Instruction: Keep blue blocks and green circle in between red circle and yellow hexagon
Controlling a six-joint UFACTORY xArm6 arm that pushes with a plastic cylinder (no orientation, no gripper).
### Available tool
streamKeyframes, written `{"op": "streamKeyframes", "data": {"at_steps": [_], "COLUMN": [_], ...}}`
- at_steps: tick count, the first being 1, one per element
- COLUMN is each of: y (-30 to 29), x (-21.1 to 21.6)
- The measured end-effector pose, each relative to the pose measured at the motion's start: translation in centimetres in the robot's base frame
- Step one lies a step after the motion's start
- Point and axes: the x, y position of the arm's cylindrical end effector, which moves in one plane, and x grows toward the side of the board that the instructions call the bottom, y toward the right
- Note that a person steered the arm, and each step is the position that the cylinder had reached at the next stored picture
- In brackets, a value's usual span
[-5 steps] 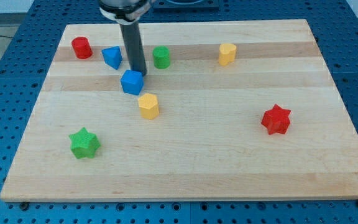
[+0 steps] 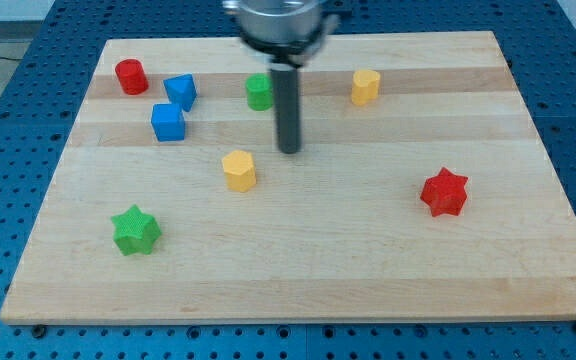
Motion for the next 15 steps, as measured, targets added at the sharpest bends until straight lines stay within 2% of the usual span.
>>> {"op": "streamKeyframes", "data": {"at_steps": [1,2,3,4,5,6,7,8,9,10,11,13,14,15], "y": [2.8,1.8,-3.9,-9.0,-7.7,-3.2,-5.7,-11.3,-9.5,-13.1,-20.1,-17.9,-20.9,-26.2], "x": [-4.3,-10.8,-11.9,-10.8,-10.5,-9.2,-8.4,-9.2,-11.0,-14.5,-14.5,-6.8,-9.9,-10.7]}}
